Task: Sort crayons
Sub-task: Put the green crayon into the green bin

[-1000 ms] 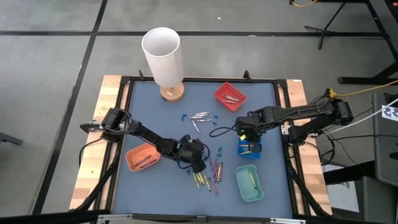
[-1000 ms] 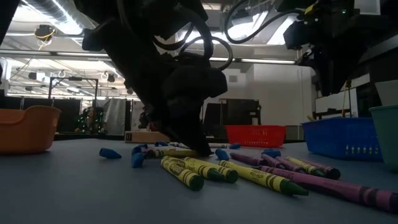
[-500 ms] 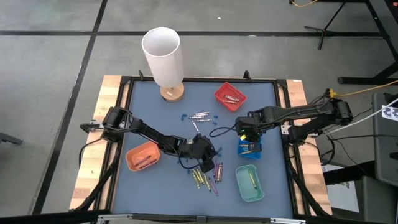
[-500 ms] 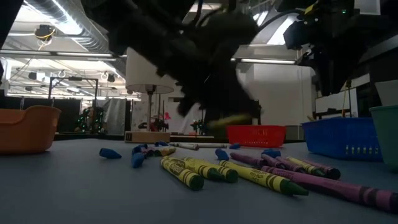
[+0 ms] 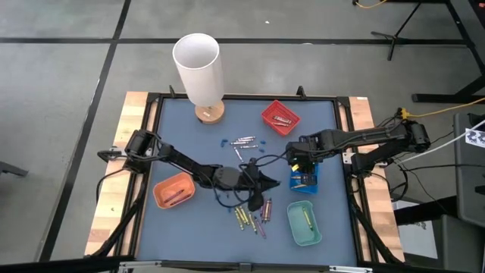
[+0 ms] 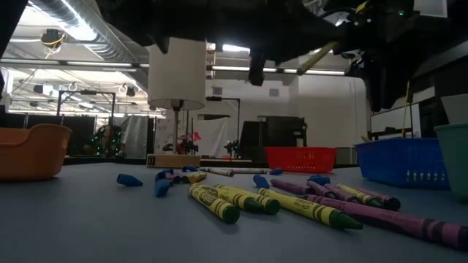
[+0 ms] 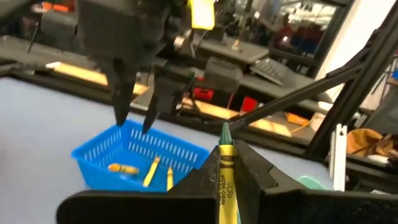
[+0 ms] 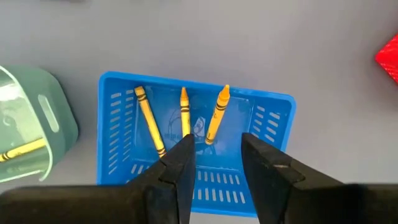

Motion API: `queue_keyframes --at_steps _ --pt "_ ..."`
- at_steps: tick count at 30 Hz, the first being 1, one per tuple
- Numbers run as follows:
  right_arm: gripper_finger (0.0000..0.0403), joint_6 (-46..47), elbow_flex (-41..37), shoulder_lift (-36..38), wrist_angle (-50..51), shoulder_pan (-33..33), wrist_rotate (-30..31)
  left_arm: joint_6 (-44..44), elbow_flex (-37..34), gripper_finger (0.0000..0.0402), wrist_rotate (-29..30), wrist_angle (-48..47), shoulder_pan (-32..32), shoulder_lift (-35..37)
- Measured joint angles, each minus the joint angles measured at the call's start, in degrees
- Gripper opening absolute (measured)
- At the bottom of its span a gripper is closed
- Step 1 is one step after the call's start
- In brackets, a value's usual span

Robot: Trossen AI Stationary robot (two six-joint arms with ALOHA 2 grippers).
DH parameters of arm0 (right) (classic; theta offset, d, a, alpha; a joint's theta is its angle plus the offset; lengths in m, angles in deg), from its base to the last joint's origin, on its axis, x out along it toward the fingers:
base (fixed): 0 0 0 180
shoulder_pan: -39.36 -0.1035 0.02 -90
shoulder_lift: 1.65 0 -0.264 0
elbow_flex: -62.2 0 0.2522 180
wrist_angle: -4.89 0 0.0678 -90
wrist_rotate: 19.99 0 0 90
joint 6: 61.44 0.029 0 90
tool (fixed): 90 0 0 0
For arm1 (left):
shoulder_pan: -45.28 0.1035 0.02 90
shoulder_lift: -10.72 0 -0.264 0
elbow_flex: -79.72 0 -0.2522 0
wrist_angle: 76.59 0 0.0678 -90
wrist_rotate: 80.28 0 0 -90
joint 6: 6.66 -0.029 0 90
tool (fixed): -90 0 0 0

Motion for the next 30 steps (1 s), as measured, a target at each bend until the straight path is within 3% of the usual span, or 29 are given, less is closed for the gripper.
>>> queue_keyframes --at_steps 7,10,19,30 --pt "0.0127 -2.8 0.5 0.0 2.7 0.0 0.2 -0.9 0.6 0.0009 0.0 2.2 -0.8 0.0" --pt "0.0127 -2.9 1.9 0.0 4.5 0.0 3.0 -1.0 3.4 0.0009 -0.8 2.1 -0.7 -1.1" --pt "0.0127 -3.0 9.3 0.0 10.6 0.0 11.7 -8.2 18.3 0.0009 -9.6 -0.1 -0.7 -10.5" --pt "0.0127 -4.7 17.9 0.0 11.7 0.0 14.6 -8.6 35.8 0.0009 -18.8 -0.2 -0.7 -24.2"
